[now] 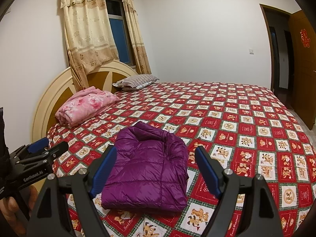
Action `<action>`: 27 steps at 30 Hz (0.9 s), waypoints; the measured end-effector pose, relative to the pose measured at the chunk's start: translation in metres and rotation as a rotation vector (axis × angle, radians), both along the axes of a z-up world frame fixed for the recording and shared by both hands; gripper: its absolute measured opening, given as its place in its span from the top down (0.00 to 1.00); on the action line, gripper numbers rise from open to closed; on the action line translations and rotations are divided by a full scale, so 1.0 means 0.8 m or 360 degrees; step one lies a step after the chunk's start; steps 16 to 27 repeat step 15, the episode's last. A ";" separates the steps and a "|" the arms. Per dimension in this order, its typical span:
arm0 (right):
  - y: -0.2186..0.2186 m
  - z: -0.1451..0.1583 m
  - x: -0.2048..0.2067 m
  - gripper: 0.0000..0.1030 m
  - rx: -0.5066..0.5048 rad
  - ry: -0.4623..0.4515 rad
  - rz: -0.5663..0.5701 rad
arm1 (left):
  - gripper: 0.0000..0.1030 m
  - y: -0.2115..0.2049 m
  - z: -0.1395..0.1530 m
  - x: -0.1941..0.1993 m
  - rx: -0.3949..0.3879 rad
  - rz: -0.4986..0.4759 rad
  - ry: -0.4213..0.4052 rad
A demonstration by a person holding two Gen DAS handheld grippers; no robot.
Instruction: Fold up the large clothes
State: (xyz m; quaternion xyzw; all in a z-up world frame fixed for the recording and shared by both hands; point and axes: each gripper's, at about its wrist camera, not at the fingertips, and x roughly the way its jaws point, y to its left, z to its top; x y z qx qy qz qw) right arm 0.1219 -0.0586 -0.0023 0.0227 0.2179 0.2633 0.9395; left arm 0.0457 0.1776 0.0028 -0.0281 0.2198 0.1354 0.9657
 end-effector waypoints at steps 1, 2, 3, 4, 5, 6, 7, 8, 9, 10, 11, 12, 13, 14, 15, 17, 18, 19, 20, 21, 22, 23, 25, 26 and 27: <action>0.000 0.000 0.000 0.19 0.0000 0.0001 0.0002 | 0.15 0.000 0.000 0.000 0.0000 -0.0004 0.0000; 0.003 -0.001 -0.002 0.19 0.0000 0.0002 0.0002 | 0.14 0.000 0.000 0.000 0.0004 -0.0004 -0.0001; 0.000 0.000 0.001 0.19 -0.0002 0.0001 0.0000 | 0.13 -0.001 0.000 0.001 0.0006 -0.0003 -0.0001; 0.000 0.000 0.001 0.19 -0.0002 0.0001 0.0001 | 0.12 -0.001 -0.001 0.000 0.0013 -0.0006 -0.0001; 0.002 -0.001 -0.001 0.19 -0.0003 0.0002 0.0002 | 0.12 -0.002 -0.001 0.002 0.0018 -0.0006 0.0001; 0.001 0.001 0.000 0.19 -0.0003 0.0002 0.0003 | 0.12 -0.003 -0.002 0.003 0.0020 -0.0009 0.0004; 0.001 0.001 0.001 0.18 -0.0002 0.0002 0.0002 | 0.12 -0.003 -0.003 0.002 0.0019 -0.0024 0.0002; 0.002 0.001 -0.001 0.18 -0.0004 0.0003 0.0005 | 0.12 -0.004 -0.003 0.004 0.0018 -0.0029 0.0003; 0.002 0.002 -0.001 0.18 -0.0006 0.0004 0.0010 | 0.12 -0.005 -0.005 0.004 0.0023 -0.0034 0.0000; 0.005 0.002 -0.003 0.18 -0.0010 0.0005 0.0013 | 0.12 -0.006 -0.005 0.003 0.0037 -0.0040 -0.0005; 0.008 0.002 -0.006 0.18 -0.0014 0.0006 0.0017 | 0.12 -0.009 -0.006 0.003 0.0059 -0.0041 -0.0008; 0.008 0.002 -0.004 0.17 -0.0014 0.0008 0.0019 | 0.12 -0.011 -0.006 0.003 0.0078 -0.0043 -0.0011; 0.011 0.002 -0.006 0.17 -0.0016 0.0009 0.0020 | 0.12 -0.012 -0.006 0.003 0.0081 -0.0047 -0.0014; 0.011 0.003 -0.005 0.16 -0.0017 0.0011 0.0021 | 0.12 -0.013 -0.006 0.004 0.0077 -0.0056 -0.0016; 0.011 0.003 -0.005 0.16 -0.0018 0.0011 0.0023 | 0.12 -0.014 -0.006 0.004 0.0073 -0.0066 -0.0015; 0.011 0.003 -0.005 0.16 -0.0018 0.0011 0.0023 | 0.12 -0.014 -0.006 0.004 0.0073 -0.0066 -0.0015; 0.011 0.003 -0.005 0.16 -0.0018 0.0011 0.0023 | 0.12 -0.014 -0.006 0.004 0.0073 -0.0066 -0.0015; 0.011 0.003 -0.005 0.16 -0.0018 0.0011 0.0023 | 0.12 -0.014 -0.006 0.004 0.0073 -0.0066 -0.0015; 0.011 0.003 -0.005 0.16 -0.0018 0.0011 0.0023 | 0.12 -0.014 -0.006 0.004 0.0073 -0.0066 -0.0015; 0.011 0.003 -0.005 0.16 -0.0018 0.0011 0.0023 | 0.12 -0.014 -0.006 0.004 0.0073 -0.0066 -0.0015; 0.011 0.003 -0.005 0.16 -0.0018 0.0011 0.0023 | 0.12 -0.014 -0.006 0.004 0.0073 -0.0066 -0.0015; 0.011 0.003 -0.005 0.16 -0.0018 0.0011 0.0023 | 0.12 -0.014 -0.006 0.004 0.0073 -0.0066 -0.0015; 0.011 0.003 -0.005 0.16 -0.0018 0.0011 0.0023 | 0.12 -0.014 -0.006 0.004 0.0073 -0.0066 -0.0015; 0.011 0.003 -0.005 0.16 -0.0018 0.0011 0.0023 | 0.12 -0.014 -0.006 0.004 0.0073 -0.0066 -0.0015; 0.011 0.003 -0.005 0.16 -0.0018 0.0011 0.0023 | 0.12 -0.014 -0.006 0.004 0.0073 -0.0066 -0.0015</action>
